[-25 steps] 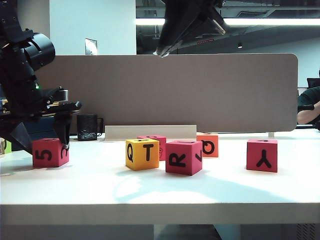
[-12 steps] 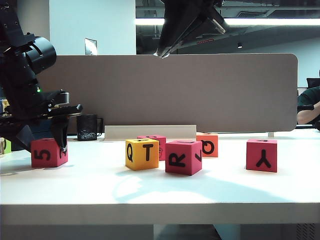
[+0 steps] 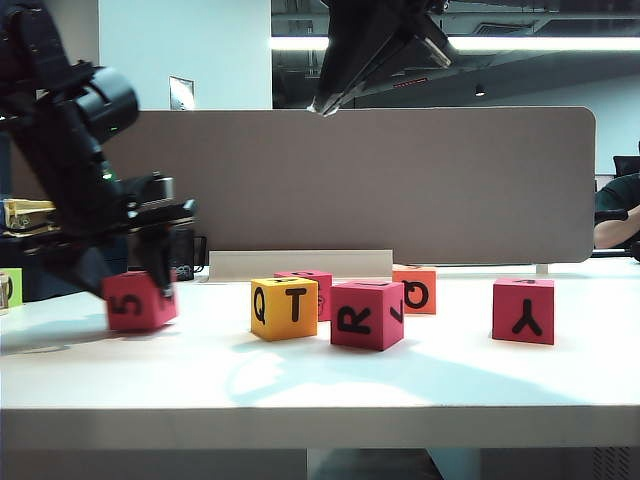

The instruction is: Select the appropriate blocks from the scattered letter blocks on the table and arrange them in a row to spell out "2024".

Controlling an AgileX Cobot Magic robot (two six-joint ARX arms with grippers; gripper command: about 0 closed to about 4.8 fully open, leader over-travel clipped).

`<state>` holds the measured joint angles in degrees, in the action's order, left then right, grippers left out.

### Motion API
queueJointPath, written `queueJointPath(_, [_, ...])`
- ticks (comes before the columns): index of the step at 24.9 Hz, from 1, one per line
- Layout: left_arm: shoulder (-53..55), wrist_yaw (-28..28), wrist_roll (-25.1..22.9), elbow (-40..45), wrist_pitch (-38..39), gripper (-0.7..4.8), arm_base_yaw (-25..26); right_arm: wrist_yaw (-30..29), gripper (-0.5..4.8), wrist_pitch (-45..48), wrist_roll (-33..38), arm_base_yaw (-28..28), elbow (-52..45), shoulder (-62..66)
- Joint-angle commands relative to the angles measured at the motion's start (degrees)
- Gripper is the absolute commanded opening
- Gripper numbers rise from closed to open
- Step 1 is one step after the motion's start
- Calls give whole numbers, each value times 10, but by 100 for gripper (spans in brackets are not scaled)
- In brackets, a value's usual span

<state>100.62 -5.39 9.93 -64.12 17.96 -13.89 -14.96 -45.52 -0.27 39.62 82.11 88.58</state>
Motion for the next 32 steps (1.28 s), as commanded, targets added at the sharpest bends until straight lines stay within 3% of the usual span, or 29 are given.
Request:
queueJointPath(1, [-2, 7, 0, -1, -41, 268, -19, 1, -5, 3, 1, 0, 3, -3])
queueJointPath(5, [-2, 16, 2, -1, -81, 261, -30, 1, -5, 3, 1, 0, 3, -3])
queueJointPath(8, [-2, 15, 12, -2, -91, 209, -30, 1, -5, 3, 1, 0, 3, -3])
queueJointPath(14, [4, 8, 13, -3, -121, 209, -29, 18, -5, 3, 1, 0, 3, -3])
queueJointPath(24, [15, -2, 15, -37, -48, 209, -29, 21, -5, 1, 1, 0, 3, -3])
queueJointPath(32, [21, -14, 15, -72, -48, 209, -29, 25, -5, 2, 1, 0, 3, -3])
